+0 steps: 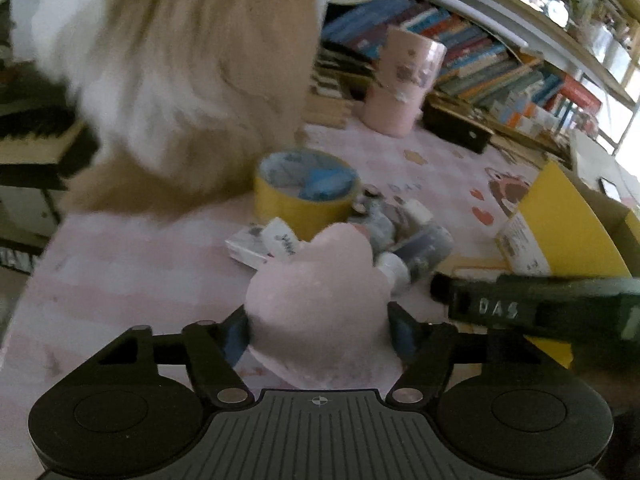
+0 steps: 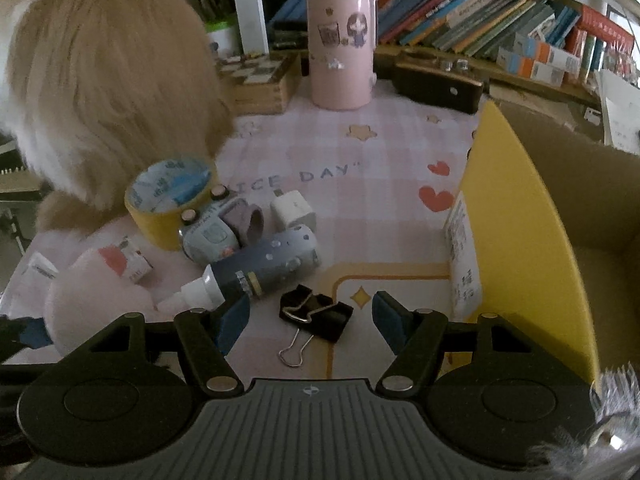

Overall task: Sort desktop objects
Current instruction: 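Close left tool on pink plush pig while right tool grasps black binder clip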

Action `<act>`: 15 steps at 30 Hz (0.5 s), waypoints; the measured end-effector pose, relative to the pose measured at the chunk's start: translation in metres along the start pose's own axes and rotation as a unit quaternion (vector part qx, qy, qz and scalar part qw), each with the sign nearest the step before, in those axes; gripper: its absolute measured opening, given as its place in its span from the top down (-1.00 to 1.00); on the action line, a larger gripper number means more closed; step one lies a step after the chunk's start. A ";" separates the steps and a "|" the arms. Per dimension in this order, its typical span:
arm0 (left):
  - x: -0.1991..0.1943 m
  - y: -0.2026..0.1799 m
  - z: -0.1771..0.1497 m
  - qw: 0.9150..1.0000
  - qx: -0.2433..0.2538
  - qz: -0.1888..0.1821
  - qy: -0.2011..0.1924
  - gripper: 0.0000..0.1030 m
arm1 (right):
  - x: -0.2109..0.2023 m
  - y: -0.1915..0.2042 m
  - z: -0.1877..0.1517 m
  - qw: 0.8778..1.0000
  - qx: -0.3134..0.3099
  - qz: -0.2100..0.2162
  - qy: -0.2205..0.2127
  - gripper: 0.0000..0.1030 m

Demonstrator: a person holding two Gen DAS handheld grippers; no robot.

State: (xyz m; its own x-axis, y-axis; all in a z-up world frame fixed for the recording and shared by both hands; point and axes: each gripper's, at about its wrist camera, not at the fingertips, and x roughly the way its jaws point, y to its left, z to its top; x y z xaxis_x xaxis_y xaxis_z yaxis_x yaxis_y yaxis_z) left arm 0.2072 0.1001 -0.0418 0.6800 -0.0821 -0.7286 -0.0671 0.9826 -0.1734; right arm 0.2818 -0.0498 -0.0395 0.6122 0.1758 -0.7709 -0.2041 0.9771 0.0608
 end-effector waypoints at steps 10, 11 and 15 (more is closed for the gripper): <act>-0.014 0.032 -0.002 0.998 -0.056 0.038 -0.001 -0.32 | 0.018 0.003 -0.006 1.000 0.021 -0.018 0.007 0.10; -0.014 0.032 -0.002 0.998 -0.056 0.039 -0.001 -0.32 | 0.018 0.004 -0.006 1.000 0.019 -0.020 0.003 0.17; -0.014 0.031 -0.003 0.998 -0.056 0.037 -0.003 -0.32 | 0.016 0.002 -0.007 1.000 0.015 -0.012 0.000 0.18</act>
State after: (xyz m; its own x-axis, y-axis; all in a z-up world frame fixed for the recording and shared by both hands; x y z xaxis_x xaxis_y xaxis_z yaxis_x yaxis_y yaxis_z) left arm 0.1933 0.1314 -0.0387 0.6749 -0.0091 -0.7379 -0.1984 0.9609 -0.1933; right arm 0.2858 -0.0462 -0.0565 0.6164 0.1514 -0.7727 -0.1659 0.9843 0.0606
